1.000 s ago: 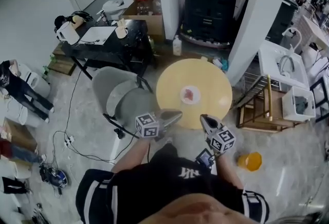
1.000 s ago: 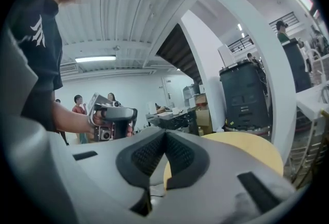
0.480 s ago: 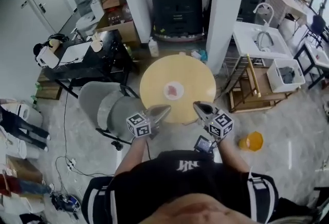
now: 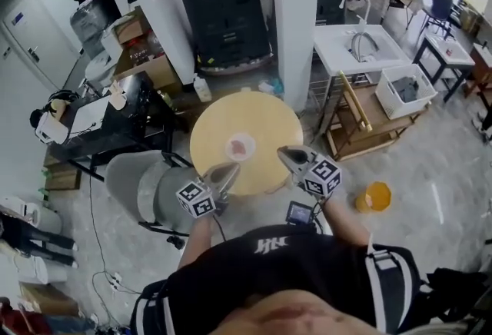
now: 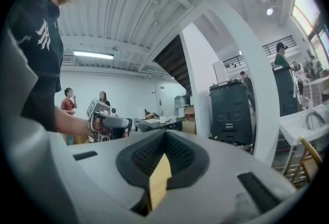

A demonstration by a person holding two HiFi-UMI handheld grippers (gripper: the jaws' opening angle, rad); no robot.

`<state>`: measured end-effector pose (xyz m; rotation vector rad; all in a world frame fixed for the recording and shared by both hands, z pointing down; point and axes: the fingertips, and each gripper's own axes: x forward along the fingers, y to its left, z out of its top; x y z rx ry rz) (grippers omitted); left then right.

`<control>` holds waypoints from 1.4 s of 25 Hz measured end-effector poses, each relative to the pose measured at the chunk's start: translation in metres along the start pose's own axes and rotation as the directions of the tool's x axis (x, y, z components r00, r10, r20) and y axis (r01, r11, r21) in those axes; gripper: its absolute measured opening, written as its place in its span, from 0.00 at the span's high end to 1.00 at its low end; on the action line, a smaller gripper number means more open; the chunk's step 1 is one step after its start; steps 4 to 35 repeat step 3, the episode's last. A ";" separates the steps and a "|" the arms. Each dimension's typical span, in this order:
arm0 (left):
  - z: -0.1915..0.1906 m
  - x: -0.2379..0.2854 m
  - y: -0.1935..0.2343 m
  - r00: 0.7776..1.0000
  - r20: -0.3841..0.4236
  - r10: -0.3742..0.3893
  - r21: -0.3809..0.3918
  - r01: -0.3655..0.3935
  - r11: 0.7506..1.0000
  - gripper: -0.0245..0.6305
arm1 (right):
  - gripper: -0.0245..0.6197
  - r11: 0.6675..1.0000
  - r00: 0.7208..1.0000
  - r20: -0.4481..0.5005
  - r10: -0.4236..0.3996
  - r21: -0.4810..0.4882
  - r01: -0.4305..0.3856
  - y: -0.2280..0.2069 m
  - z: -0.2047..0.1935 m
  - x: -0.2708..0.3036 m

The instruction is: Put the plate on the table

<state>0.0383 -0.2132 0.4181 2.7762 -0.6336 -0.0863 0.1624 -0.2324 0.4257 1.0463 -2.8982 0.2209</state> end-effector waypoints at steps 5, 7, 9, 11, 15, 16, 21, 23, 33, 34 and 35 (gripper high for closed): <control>-0.009 -0.013 0.014 0.999 -0.015 0.049 0.070 -0.048 0.996 0.96 | 0.96 0.999 0.999 -0.005 0.034 -0.032 -0.034 0.002 0.001 0.010; -0.009 -0.013 0.014 0.999 -0.015 0.049 0.070 -0.048 0.996 0.96 | 0.96 0.999 0.999 -0.005 0.034 -0.032 -0.034 0.002 0.001 0.010; -0.009 -0.013 0.014 0.999 -0.015 0.049 0.070 -0.048 0.996 0.96 | 0.96 0.999 0.999 -0.005 0.034 -0.032 -0.034 0.002 0.001 0.010; -0.009 -0.013 0.014 0.999 -0.015 0.049 0.070 -0.048 0.996 0.96 | 0.96 0.999 0.999 -0.005 0.034 -0.032 -0.034 0.002 0.001 0.010; -0.009 -0.013 0.014 0.999 -0.015 0.049 0.070 -0.048 0.996 0.96 | 0.96 0.999 0.999 -0.005 0.034 -0.032 -0.034 0.002 0.001 0.010; -0.009 -0.013 0.014 0.999 -0.015 0.049 0.070 -0.048 0.996 0.96 | 0.96 0.999 0.999 -0.005 0.034 -0.032 -0.034 0.002 0.001 0.010; -0.009 -0.013 0.014 0.999 -0.015 0.049 0.070 -0.048 0.996 0.96 | 0.96 0.999 0.999 -0.005 0.034 -0.032 -0.034 0.002 0.001 0.010; -0.009 -0.013 0.014 0.999 -0.015 0.049 0.070 -0.048 0.996 0.96 | 0.96 0.999 0.999 -0.005 0.034 -0.032 -0.034 0.002 0.001 0.010; -0.009 -0.013 0.014 0.999 -0.015 0.049 0.070 -0.048 0.996 0.96 | 0.96 0.999 0.999 -0.005 0.034 -0.032 -0.034 0.002 0.001 0.010; -0.009 -0.013 0.014 0.999 -0.015 0.049 0.070 -0.048 0.996 0.96 | 0.96 0.999 0.999 -0.005 0.034 -0.032 -0.034 0.002 0.001 0.010; -0.009 -0.013 0.014 0.999 -0.015 0.049 0.070 -0.048 0.996 0.96 | 0.96 0.999 0.999 -0.005 0.034 -0.032 -0.034 0.002 0.001 0.010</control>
